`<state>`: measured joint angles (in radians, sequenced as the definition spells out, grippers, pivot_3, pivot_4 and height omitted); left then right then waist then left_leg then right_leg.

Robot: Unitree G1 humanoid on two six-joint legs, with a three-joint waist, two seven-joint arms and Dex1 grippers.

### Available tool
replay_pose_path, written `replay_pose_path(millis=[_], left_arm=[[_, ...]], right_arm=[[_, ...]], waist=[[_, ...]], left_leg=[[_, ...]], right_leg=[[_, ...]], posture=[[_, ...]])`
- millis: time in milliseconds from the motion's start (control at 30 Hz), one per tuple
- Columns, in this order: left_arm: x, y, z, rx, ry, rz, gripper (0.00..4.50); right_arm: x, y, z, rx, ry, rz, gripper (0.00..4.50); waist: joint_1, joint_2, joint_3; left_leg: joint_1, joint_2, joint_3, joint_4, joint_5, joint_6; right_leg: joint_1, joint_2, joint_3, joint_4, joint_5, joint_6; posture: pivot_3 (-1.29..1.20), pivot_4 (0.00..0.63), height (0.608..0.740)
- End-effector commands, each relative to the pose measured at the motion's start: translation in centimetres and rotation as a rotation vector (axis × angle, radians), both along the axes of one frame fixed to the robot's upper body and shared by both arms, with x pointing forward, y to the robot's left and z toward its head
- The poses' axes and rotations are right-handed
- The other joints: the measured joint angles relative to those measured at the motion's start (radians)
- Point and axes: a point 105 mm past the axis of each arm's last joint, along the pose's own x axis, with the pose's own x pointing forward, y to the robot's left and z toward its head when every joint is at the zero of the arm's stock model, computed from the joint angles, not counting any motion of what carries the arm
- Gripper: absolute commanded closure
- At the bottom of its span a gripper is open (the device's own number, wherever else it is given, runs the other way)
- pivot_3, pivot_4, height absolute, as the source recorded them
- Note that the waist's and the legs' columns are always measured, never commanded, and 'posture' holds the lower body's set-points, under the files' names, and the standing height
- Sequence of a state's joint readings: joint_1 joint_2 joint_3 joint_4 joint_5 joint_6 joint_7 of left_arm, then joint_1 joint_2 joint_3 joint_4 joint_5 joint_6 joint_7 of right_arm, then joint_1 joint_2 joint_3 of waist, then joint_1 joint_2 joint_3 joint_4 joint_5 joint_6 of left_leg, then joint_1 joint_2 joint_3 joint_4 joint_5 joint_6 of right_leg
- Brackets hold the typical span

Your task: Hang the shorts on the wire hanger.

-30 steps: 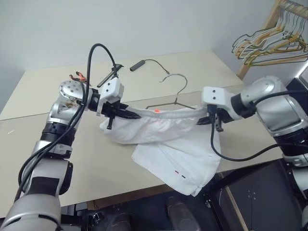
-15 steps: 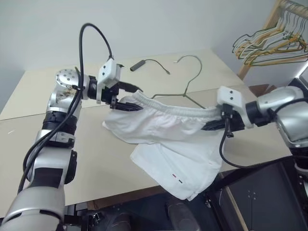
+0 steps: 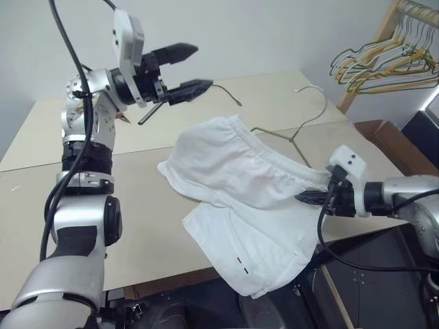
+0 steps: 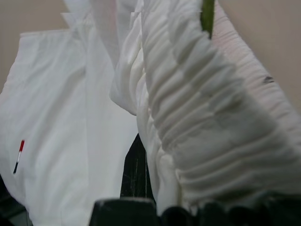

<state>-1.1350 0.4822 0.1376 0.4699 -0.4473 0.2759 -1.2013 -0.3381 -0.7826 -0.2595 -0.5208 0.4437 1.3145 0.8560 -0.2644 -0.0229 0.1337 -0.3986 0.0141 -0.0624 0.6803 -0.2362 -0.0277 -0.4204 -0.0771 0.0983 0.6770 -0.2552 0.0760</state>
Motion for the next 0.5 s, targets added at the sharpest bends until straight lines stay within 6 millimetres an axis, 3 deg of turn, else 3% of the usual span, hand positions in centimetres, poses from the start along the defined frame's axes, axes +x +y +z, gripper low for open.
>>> replay_pose_path(millis=[33, 133, 333, 500], left_arm=[[-2.2, -1.3, 0.6, -0.083, 0.047, -0.047, 0.02], [-4.7, -3.0, -0.3, -0.133, 0.079, -0.09, 0.02], [-6.9, -4.0, -0.6, -0.208, 0.105, -0.106, 0.02], [-7.1, -4.6, -1.4, -0.229, 0.128, -0.084, 0.02]], right_arm=[[0.0, -3.0, 0.6, 0.026, -0.044, -0.279, 4.5], [0.0, -7.0, -0.3, 0.083, -0.018, -0.628, 4.5], [-1.4, -11.4, -1.0, 0.074, -0.037, -0.944, 4.5], [-1.6, -15.4, 1.2, 0.059, -0.093, -1.136, 4.5]], waist=[[0.0, 0.0, 0.0], [0.001, 0.0, 0.0], [-0.006, 0.001, -0.001], [-0.033, 0.006, -0.005]], left_leg=[[0.0, 0.0, 0.0, 0.0, 0.0, 0.0], [0.0, 0.0, 0.0, 0.001, 0.0, 0.0], [0.0, 0.0, 0.001, 0.0, 0.0, 0.0], [0.007, 0.0, 0.002, -0.001, 0.0, 0.0]], right_leg=[[0.0, 0.0, 0.0, 0.0, 0.0, 0.0], [0.0, 0.0, 0.0, 0.001, 0.002, -0.003], [0.0, 0.0, 0.001, 0.0, 0.005, -0.008], [0.009, 0.0, 0.002, -0.003, 0.0, 0.0]], posture=[[-0.27, 0.086, 0.74], [-0.29, 0.082, 0.74], [-0.31, 0.067, 0.74], [-0.31, 0.06, 0.74]])
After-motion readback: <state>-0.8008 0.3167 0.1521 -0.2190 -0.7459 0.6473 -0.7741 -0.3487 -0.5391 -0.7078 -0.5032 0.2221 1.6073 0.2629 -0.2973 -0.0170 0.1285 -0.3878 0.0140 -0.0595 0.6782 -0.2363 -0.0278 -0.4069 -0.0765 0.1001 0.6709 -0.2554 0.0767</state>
